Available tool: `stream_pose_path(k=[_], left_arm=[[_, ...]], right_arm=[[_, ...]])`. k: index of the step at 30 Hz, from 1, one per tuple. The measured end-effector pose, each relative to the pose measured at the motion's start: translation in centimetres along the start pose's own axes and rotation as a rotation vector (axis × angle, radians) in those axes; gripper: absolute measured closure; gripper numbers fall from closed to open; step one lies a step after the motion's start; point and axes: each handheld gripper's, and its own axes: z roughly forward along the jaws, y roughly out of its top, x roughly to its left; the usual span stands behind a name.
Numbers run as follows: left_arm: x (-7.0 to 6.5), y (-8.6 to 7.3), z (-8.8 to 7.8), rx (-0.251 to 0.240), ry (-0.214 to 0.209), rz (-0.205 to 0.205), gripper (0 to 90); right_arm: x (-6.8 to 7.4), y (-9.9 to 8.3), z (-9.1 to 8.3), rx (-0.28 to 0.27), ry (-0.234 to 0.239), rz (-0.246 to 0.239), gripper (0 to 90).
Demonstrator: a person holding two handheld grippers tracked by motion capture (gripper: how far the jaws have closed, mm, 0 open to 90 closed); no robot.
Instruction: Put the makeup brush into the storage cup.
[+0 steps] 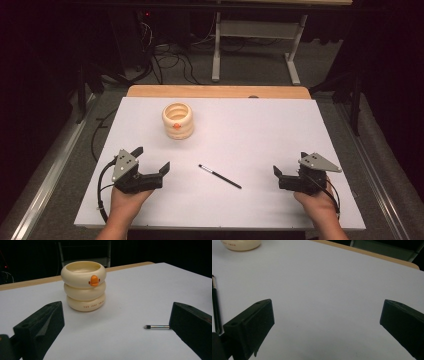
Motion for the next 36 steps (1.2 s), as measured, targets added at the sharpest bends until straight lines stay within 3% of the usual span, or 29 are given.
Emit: stream_pose_path(k=[14, 19, 36], left_arm=[[0.0, -0.1, 0.1, 0.012, -0.006, -0.002, 0.7], [0.0, -0.2, 0.3, 0.021, -0.010, 0.000, 0.7], [-0.1, -0.3, 0.5, 0.040, -0.020, 0.005, 0.8]], right_arm=[[0.1, -0.5, 0.9, 0.113, 0.038, -0.020, 0.8], [0.2, -0.7, 1.3, 0.169, 0.027, -0.025, 0.8], [0.1, -1.5, 2.2, 0.268, 0.013, -0.036, 0.8]])
